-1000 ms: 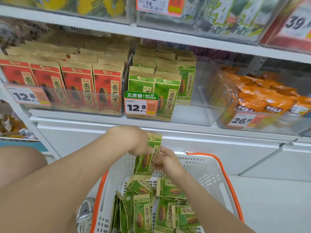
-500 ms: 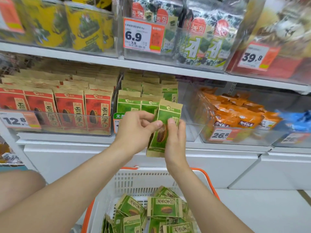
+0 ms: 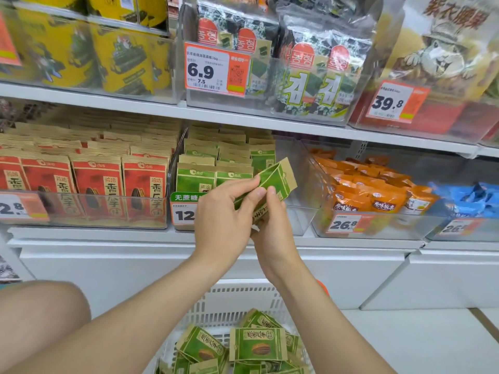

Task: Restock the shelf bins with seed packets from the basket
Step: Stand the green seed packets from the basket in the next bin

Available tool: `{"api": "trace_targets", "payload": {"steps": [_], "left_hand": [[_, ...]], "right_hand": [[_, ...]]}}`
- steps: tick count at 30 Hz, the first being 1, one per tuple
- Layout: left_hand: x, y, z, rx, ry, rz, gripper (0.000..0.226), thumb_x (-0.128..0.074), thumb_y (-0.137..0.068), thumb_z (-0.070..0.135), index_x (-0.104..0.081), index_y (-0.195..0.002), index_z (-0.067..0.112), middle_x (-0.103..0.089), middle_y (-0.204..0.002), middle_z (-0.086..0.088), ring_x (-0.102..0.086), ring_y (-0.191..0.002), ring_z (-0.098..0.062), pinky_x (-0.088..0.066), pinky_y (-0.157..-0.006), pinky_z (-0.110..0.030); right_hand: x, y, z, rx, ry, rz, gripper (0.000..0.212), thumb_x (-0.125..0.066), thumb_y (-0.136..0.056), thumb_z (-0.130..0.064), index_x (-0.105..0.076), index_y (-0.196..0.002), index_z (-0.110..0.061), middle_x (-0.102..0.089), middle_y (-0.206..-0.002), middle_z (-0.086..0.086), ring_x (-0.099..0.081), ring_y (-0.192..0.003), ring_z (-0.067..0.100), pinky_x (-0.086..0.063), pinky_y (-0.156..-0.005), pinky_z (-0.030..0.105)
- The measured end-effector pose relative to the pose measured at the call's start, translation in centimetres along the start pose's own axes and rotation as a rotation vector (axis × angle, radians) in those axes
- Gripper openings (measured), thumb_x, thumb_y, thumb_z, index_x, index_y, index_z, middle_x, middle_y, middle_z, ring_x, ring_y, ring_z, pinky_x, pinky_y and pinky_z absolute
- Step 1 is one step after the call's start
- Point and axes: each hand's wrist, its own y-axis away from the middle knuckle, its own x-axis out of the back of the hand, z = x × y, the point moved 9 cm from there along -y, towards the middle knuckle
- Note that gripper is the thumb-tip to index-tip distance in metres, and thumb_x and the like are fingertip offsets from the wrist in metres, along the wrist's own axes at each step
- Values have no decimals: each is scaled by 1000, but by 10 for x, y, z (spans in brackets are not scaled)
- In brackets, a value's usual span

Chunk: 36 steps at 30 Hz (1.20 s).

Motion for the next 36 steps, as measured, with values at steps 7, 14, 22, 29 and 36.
{"api": "trace_targets", "payload": {"steps": [7, 14, 22, 29, 36], "left_hand": [[-18, -9, -11, 61, 116, -125, 17, -77, -94, 13, -85, -103, 25, -78, -99, 16, -71, -101, 1, -58, -96, -33], [-20, -8, -17, 109, 213, -126, 23, -76, -97, 18, -81, -118, 25, -79, -109, 15, -72, -106, -2, -60, -97, -39], [-22, -23, -23, 133, 178, -184, 14, -70, -100, 13, -80, -103, 23, -79, -96, 11, -75, -92, -10, -62, -88, -43], [-9, -43, -6, -103, -341, -228, 9, -74, -97, 30, -78, -105, 32, -72, -109, 14, -64, -108, -10, -49, -100, -39], [-24, -41, -8, -344, -897, -297, 64, -75, -89, 32, -50, -145, 14, -45, -152, -12, -36, -146, -34, -27, -120, -52]], "right_hand": [[14, -9, -15, 29, -261, 43, 79, -75, -87, -40, -39, -149, -8, -60, -142, 26, -62, -130, 39, -49, -105, 57], [10, -1, -24, 113, -149, 27, 37, -69, -92, -24, -52, -124, -24, -71, -119, 7, -69, -110, 24, -52, -100, 48], [13, -4, -40, 199, 94, -89, 40, -64, -101, -11, -42, -131, -23, -68, -127, 10, -67, -116, 23, -56, -90, 36], [40, -1, -116, 713, 424, 94, 47, -79, -91, -5, -51, -128, -12, -70, -118, 2, -71, -111, 20, -58, -97, 48], [28, -53, -110, 631, 960, 41, 47, -84, -86, -17, -52, -120, -26, -73, -107, -16, -71, -102, 7, -58, -94, 42]]}}
